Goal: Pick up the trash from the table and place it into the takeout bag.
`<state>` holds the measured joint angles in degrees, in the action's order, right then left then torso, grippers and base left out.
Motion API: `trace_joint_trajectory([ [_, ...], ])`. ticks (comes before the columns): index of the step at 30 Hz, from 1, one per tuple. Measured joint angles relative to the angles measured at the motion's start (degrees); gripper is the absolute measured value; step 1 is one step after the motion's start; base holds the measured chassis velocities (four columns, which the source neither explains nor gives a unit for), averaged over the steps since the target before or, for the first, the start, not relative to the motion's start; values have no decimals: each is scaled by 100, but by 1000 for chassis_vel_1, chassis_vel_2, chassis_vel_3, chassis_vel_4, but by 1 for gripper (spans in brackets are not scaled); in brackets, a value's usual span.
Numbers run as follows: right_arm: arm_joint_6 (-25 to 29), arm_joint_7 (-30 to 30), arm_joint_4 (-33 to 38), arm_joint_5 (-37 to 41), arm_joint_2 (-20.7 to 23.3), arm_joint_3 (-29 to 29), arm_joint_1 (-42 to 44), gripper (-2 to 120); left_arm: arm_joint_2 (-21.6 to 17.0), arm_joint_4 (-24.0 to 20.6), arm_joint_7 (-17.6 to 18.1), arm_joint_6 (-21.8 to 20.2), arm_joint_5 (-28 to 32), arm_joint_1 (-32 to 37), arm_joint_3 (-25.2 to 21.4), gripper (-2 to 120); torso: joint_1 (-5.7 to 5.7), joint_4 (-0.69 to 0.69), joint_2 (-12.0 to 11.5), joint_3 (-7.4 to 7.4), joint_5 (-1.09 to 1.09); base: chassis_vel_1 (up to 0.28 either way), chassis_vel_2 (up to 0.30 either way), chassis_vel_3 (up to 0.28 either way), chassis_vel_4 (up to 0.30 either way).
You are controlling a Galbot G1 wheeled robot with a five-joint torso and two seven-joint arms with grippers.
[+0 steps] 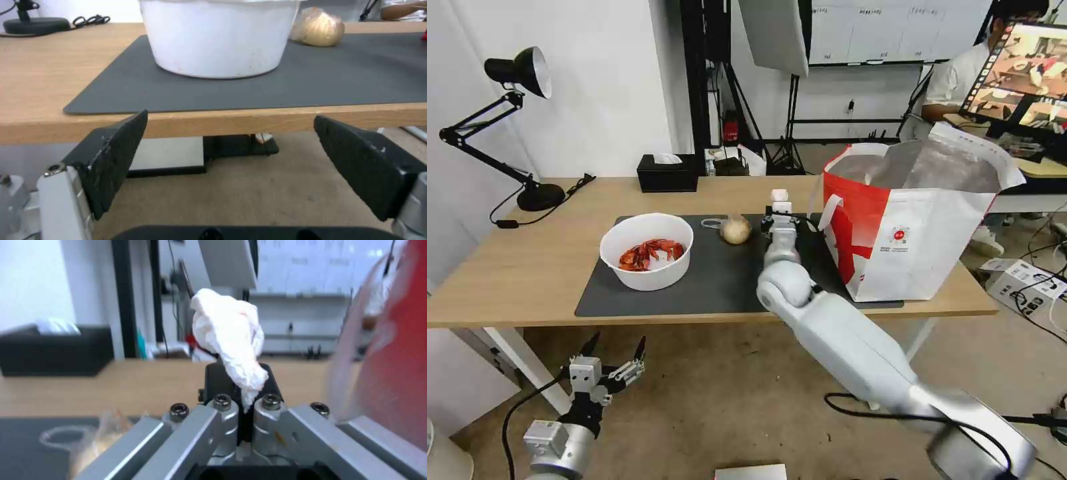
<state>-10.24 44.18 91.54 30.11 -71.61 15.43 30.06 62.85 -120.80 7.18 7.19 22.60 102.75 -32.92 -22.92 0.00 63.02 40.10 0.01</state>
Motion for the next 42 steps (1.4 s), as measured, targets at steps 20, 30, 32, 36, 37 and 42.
trace_joint_trajectory([
  [20,-419,401,1578,28,1150,-1366,-157,0,-61,-216,-3,5,-29,99,19,100,0,0,0,0,0,0,0,0,0],
  [30,-1044,739,1406,429,1565,-1479,-315,10,-27,-235,-3,-1,-15,120,36,100,0,0,0,1,0,0,0,0,0],
  [32,-1163,768,1431,494,1581,-1477,-316,14,-27,-238,-3,-2,-14,120,35,100,0,0,0,0,0,0,0,0,0],
  [36,-1613,833,1557,708,1662,-1453,-339,30,-18,-239,-4,-6,-12,116,35,100,0,0,0,0,-1,0,0,0,0],
  [37,-1648,833,1577,742,1679,-1444,-339,35,-11,-238,-3,-7,-11,114,36,100,0,0,0,1,-1,0,0,0,0],
  [42,-1671,831,1609,887,1701,-1431,-339,53,-1,-247,-4,-9,-7,114,32,100,0,0,0,0,-1,0,0,0,0],
])
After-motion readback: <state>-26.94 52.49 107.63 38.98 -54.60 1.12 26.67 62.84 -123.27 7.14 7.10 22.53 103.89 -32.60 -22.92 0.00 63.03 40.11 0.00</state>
